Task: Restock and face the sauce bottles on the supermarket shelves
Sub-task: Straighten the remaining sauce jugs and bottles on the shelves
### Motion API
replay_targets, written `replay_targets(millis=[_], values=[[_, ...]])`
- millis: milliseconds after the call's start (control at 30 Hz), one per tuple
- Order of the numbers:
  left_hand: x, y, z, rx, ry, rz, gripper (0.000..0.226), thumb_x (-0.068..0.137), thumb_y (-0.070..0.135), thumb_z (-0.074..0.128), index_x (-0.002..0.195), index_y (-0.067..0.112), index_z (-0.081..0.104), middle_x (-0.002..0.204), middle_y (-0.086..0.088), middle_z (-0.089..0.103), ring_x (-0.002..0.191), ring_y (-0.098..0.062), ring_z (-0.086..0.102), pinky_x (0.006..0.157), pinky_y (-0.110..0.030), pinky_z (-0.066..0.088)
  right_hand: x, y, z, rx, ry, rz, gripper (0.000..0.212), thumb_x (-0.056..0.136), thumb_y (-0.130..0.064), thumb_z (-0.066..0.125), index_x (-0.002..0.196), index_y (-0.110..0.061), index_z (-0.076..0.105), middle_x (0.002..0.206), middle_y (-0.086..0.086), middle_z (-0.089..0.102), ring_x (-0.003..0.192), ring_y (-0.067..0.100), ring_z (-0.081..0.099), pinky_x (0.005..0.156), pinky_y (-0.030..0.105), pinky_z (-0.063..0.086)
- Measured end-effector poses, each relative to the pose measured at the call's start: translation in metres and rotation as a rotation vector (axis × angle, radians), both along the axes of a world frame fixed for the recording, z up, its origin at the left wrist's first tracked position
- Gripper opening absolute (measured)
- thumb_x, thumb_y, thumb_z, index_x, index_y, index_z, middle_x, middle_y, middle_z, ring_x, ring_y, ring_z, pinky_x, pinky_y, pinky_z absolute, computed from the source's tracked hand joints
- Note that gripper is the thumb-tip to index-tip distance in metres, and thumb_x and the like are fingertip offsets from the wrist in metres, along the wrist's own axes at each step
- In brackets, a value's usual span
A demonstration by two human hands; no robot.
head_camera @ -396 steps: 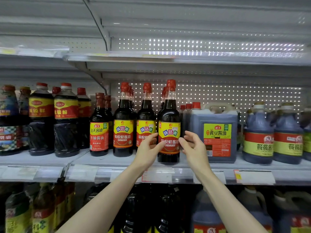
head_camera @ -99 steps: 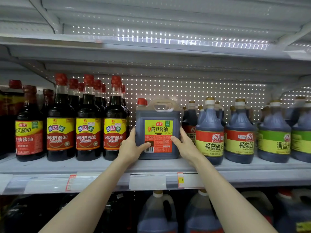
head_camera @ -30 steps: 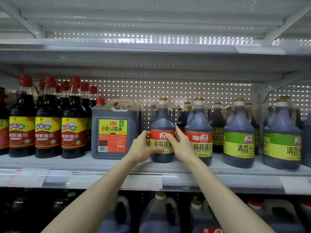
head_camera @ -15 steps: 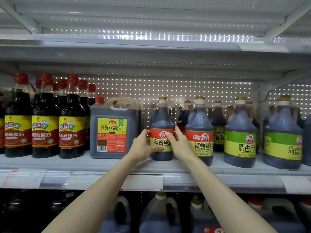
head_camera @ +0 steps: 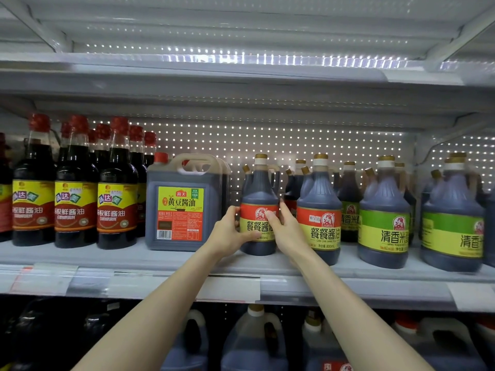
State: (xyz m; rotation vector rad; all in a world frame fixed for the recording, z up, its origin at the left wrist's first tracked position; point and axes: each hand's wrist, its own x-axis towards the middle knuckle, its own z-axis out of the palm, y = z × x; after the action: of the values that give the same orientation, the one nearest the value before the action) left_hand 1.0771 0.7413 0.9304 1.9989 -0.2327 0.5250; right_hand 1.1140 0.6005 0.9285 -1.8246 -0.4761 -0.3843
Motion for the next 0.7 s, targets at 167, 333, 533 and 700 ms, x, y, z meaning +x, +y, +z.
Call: replay_targets(millis=[167, 333, 533, 700], values=[[0.0007, -0.0011, -0.0008, 0.002, 0.003, 0.0, 0.062, 0.084, 0.014, 0.072, 0.135, 0.013, 0.037, 0.125, -0.005, 0.059, 0.099, -0.01, 0.056, 0.088, -0.024, 0.048, -0.002, -0.0009, 0.0005, -0.014, 0.003, 0.003, 0.056, 0.101, -0.037, 0.041, 0.152, -0.025, 0.022, 0.141, 0.002, 0.05, 0.121, 0.018, 0.052, 0.095, 0.034, 0.047], [0.0006, -0.0015, -0.0013, 0.027, -0.012, 0.021, 0.062, 0.084, 0.015, 0.071, 0.135, 0.013, 0.037, 0.125, -0.004, 0.059, 0.098, -0.008, 0.055, 0.082, -0.02, 0.047, -0.0007, -0.0008, 0.0005, -0.023, -0.002, 0.008, 0.055, 0.102, -0.037, 0.041, 0.152, -0.025, 0.023, 0.14, 0.001, 0.05, 0.121, 0.018, 0.052, 0.098, 0.036, 0.047], [0.0021, -0.0014, -0.0015, 0.048, -0.016, 0.028, 0.061, 0.085, 0.015, 0.071, 0.135, 0.013, 0.037, 0.122, -0.002, 0.059, 0.098, -0.007, 0.055, 0.08, -0.018, 0.046, -0.0036, -0.001, 0.0017, -0.019, -0.012, 0.02, 0.049, 0.102, -0.034, 0.041, 0.149, -0.025, 0.029, 0.134, 0.001, 0.054, 0.114, 0.016, 0.055, 0.096, 0.035, 0.048], [0.0019, -0.0026, -0.0015, 0.058, -0.007, 0.032, 0.062, 0.086, 0.014, 0.07, 0.137, 0.012, 0.035, 0.123, -0.004, 0.059, 0.098, -0.009, 0.056, 0.082, -0.019, 0.045, -0.0045, -0.0006, 0.0014, -0.022, -0.006, 0.011, 0.049, 0.102, -0.035, 0.041, 0.149, -0.026, 0.028, 0.135, 0.001, 0.054, 0.117, 0.018, 0.055, 0.099, 0.04, 0.048]])
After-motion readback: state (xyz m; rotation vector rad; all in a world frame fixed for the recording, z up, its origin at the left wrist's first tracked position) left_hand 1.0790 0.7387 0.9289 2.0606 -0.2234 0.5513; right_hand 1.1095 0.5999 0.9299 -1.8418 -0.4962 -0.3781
